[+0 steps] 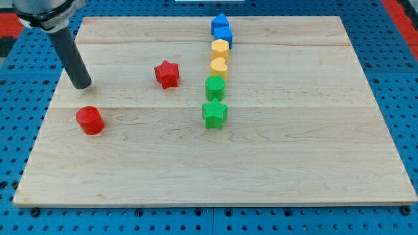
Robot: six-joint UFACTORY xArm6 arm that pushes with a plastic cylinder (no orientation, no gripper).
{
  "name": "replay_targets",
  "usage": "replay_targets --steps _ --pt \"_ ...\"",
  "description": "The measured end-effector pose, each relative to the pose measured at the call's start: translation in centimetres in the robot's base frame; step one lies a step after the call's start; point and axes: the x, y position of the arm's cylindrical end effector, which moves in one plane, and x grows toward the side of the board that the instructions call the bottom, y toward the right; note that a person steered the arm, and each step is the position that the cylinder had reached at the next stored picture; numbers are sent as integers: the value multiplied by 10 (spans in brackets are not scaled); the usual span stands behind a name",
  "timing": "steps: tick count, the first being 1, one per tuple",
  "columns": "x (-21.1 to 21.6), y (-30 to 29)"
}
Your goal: Slide red star closer to the green star
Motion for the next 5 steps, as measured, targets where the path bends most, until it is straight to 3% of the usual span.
replay_targets --steps 3,5 --pt "-17 26" --pt "-81 168"
